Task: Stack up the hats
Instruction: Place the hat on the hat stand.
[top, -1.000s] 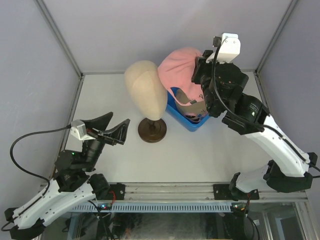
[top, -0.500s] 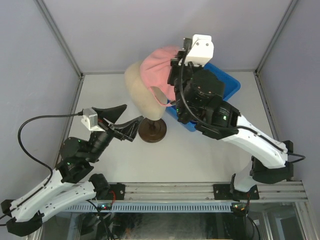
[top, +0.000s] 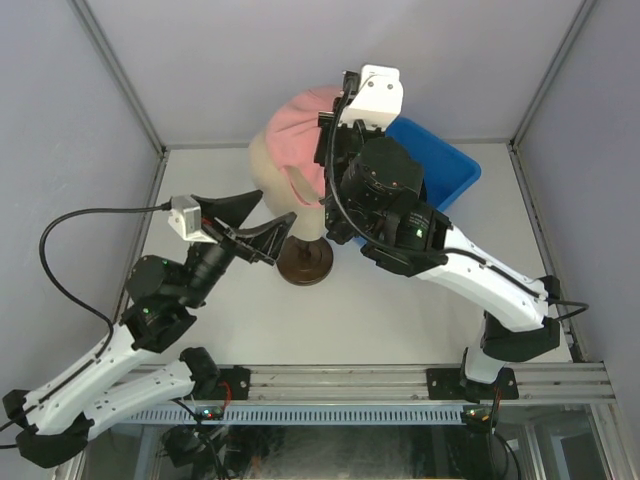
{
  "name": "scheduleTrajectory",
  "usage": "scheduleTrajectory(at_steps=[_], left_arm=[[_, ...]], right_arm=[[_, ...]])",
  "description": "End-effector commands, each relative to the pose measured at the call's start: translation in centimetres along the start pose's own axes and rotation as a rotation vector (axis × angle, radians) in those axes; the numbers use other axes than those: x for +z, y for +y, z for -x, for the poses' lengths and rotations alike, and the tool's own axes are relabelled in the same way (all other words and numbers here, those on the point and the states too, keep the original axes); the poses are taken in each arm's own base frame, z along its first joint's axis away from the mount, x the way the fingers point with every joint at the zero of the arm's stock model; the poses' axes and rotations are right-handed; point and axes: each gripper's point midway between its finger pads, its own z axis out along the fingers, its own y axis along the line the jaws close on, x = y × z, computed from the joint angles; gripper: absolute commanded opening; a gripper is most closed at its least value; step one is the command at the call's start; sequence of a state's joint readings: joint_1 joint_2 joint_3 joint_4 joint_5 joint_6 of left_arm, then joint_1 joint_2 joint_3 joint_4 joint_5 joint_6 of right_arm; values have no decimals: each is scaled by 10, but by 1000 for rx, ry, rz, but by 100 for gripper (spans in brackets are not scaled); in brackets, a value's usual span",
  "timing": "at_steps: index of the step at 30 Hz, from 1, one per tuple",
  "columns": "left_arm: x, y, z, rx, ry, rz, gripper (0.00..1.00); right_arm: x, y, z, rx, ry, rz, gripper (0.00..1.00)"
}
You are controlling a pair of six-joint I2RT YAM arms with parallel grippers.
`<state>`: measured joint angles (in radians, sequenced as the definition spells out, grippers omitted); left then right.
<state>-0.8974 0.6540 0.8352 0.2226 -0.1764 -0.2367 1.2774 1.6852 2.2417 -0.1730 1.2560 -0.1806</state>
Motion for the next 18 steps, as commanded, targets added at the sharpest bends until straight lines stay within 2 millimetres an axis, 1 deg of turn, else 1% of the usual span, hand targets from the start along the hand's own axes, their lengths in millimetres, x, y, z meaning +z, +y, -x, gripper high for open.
scheduleTrajectory(at_steps=[1, 6, 10, 15, 18], left_arm=[[15, -10, 27, -62, -71, -48, 100], [25, -8, 26, -98, -82, -54, 100], [28, -7, 29, -115, -104, -49, 100], [23, -8, 42, -144, -165, -64, 100], [20, -11, 45, -155, -182, -87, 100]], right_arm=[[-5, -6, 28, 109, -35, 2, 0], [-4, -2, 25, 120, -31, -11, 0], [-3, 2, 16, 122, -16, -20, 0], [-4, 5, 8, 145, 0, -7, 0], [-4, 8, 6, 154, 3, 1, 0]])
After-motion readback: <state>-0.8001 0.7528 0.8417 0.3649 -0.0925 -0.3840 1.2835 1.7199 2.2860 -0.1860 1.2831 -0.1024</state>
